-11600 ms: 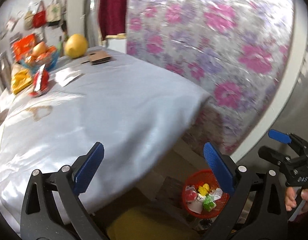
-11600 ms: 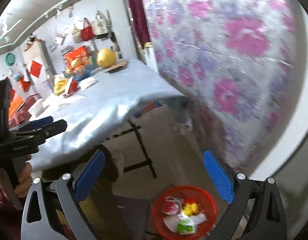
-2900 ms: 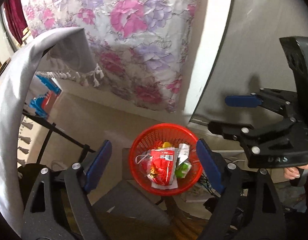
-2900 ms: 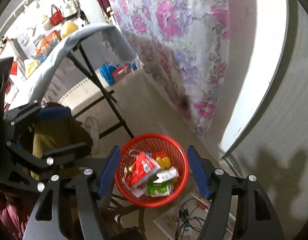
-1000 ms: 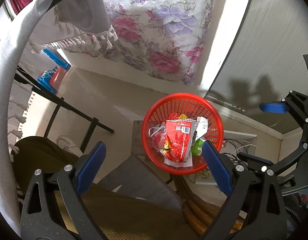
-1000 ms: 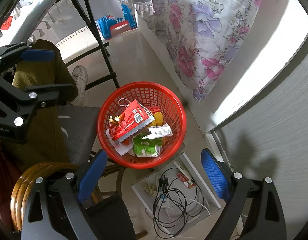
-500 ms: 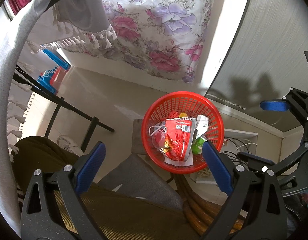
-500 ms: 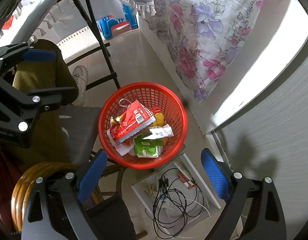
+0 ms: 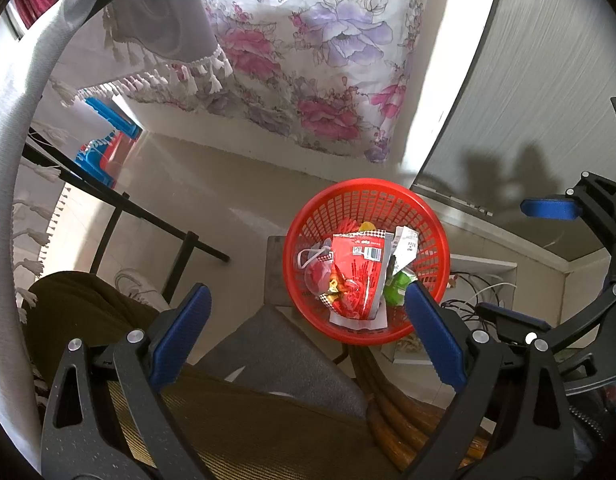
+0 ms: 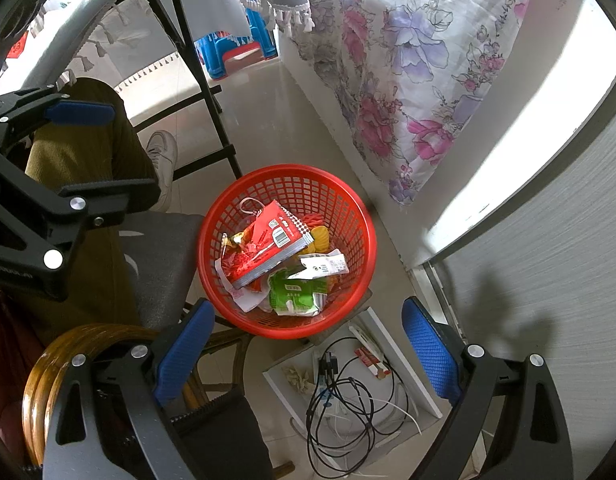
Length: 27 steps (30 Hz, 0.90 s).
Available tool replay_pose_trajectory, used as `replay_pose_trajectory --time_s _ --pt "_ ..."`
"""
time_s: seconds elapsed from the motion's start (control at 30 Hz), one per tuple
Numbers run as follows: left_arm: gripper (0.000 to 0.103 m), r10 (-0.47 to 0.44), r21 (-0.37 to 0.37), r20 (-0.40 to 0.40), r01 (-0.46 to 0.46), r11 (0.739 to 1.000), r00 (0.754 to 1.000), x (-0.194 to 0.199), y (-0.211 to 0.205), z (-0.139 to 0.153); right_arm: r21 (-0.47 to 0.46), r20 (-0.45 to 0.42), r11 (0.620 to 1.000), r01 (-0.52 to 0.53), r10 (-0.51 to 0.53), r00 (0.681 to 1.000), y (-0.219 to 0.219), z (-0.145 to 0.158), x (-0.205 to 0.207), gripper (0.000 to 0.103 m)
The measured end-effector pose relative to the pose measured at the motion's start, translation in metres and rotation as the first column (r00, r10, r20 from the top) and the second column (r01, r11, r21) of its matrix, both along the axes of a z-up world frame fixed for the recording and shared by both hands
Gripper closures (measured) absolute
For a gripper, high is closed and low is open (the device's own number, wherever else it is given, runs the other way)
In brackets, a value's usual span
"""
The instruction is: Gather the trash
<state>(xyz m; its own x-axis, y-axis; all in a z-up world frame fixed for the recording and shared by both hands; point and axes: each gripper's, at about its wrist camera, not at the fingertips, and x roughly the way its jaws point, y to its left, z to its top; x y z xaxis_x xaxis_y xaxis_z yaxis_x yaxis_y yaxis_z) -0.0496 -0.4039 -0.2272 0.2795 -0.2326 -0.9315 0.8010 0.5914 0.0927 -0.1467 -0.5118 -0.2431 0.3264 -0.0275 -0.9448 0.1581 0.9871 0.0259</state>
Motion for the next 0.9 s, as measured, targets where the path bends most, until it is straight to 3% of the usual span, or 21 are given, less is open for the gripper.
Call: replay_pose_trajectory --time_s 0.9 --pt "0.009 -0.001 0.007 0.003 0.001 1.000 1.000 -0.0029 -0.0002 -0.0036 0.000 0.002 1.000 -0.001 0.001 1.000 0.0017 0.0004 0.0015 0.010"
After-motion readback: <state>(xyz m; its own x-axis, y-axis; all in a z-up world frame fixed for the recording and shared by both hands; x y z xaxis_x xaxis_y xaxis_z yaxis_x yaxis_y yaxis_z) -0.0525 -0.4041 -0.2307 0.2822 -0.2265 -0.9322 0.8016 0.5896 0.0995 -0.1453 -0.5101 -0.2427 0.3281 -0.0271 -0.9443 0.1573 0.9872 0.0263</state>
